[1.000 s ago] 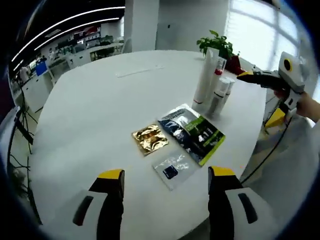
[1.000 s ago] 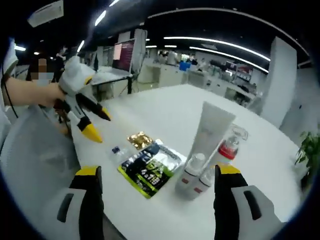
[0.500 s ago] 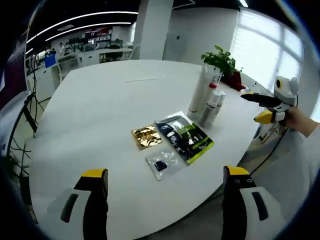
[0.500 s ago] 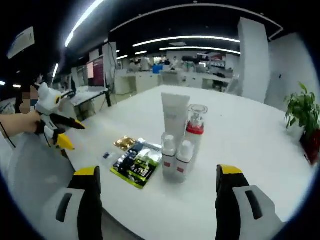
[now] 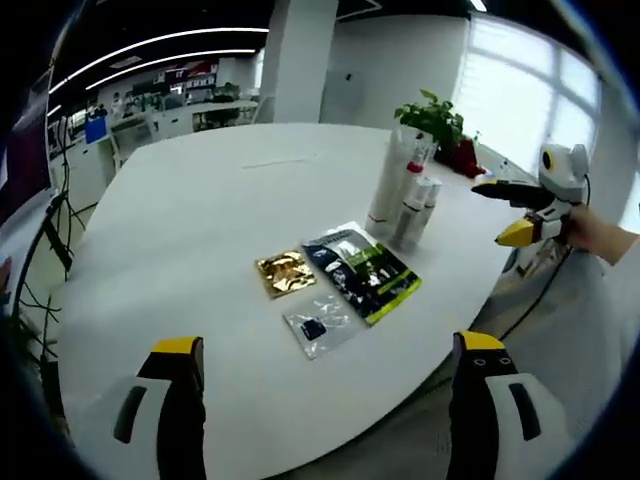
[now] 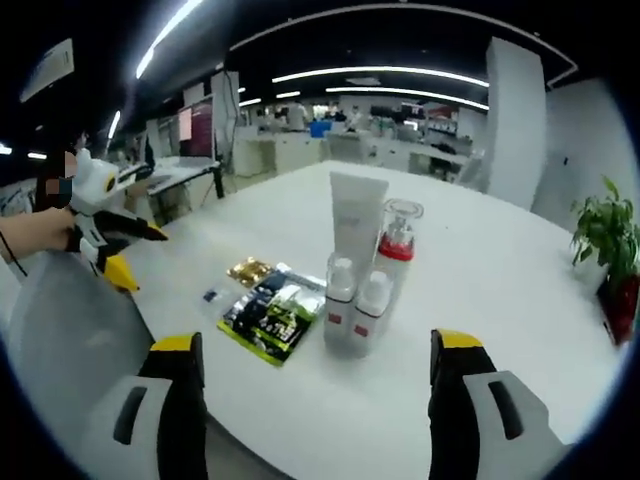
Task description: Arrange the skincare products in the storage area until every visible bottle or jar stands upright without overlapping.
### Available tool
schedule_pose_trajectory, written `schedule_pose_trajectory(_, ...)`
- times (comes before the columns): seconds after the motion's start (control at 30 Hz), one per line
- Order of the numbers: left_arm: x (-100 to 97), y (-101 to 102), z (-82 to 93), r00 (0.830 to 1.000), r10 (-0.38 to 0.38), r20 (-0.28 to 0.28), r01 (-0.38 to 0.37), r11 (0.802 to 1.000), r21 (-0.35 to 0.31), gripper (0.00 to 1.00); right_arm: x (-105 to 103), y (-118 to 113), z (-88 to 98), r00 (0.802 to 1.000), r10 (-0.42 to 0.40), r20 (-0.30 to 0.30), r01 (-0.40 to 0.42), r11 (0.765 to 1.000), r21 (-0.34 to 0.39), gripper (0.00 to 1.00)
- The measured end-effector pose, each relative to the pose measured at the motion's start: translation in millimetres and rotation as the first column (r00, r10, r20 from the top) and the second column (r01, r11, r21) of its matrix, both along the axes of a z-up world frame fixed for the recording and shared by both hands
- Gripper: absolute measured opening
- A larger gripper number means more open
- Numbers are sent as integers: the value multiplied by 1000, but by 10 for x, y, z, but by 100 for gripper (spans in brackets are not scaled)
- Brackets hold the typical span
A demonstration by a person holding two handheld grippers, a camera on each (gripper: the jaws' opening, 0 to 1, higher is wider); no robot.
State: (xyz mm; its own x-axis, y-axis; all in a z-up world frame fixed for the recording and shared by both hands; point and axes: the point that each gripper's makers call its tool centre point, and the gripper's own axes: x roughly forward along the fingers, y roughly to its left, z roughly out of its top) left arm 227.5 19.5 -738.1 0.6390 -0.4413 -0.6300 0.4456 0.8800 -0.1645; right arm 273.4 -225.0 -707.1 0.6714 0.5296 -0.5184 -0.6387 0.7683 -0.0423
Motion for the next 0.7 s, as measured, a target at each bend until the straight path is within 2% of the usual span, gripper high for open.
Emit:
schedule_pose_trajectory(0.47,6,56,-42,1000,9,-11,-9,1000,5,96,-31,-1,-47,1000,9,-23,-9,1000,-10,91)
schedule_pose_trajectory(0.7,-11,59,-69,1000,-10,-15,11,999,32,95,-32,-6,-76,1000,8,-30,-9,1000,-21,89)
